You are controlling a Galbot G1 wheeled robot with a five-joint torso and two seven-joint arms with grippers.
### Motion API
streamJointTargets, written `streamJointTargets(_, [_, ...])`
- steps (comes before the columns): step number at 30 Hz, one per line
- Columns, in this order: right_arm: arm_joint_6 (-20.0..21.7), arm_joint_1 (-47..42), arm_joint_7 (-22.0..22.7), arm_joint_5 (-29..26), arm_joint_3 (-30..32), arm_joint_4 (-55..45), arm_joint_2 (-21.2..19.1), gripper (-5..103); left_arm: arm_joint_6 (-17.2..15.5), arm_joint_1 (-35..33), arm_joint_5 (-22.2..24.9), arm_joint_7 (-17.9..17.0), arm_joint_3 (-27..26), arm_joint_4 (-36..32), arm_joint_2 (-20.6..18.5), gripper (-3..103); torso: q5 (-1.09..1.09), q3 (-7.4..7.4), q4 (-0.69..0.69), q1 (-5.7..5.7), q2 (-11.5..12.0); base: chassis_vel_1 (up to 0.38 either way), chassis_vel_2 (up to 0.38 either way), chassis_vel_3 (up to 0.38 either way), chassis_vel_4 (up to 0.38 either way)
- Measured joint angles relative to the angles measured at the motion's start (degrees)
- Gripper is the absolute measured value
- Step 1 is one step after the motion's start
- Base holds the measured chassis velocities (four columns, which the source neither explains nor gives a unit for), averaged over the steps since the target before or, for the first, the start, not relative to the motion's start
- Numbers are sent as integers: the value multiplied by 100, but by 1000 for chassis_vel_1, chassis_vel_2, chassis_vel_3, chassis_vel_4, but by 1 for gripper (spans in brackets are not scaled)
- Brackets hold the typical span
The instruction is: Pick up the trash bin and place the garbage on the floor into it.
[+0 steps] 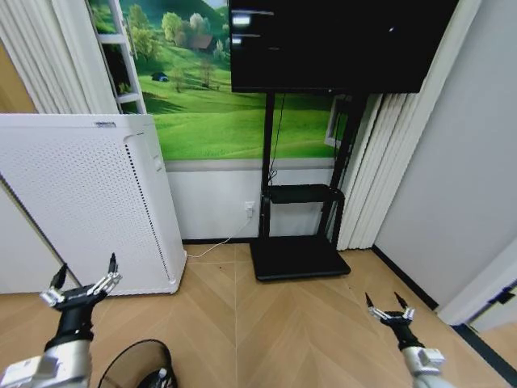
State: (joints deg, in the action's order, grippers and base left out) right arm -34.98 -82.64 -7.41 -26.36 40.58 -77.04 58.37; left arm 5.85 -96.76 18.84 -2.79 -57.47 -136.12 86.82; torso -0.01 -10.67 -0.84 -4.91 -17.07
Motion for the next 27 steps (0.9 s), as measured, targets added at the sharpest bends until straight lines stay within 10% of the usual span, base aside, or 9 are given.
streamJointTargets(27, [375,-490,11,-326,749,-364,-404,100,-175,358,424,106,345,368,-321,100,0,-416,-1,-191,-606,0,0,0,0])
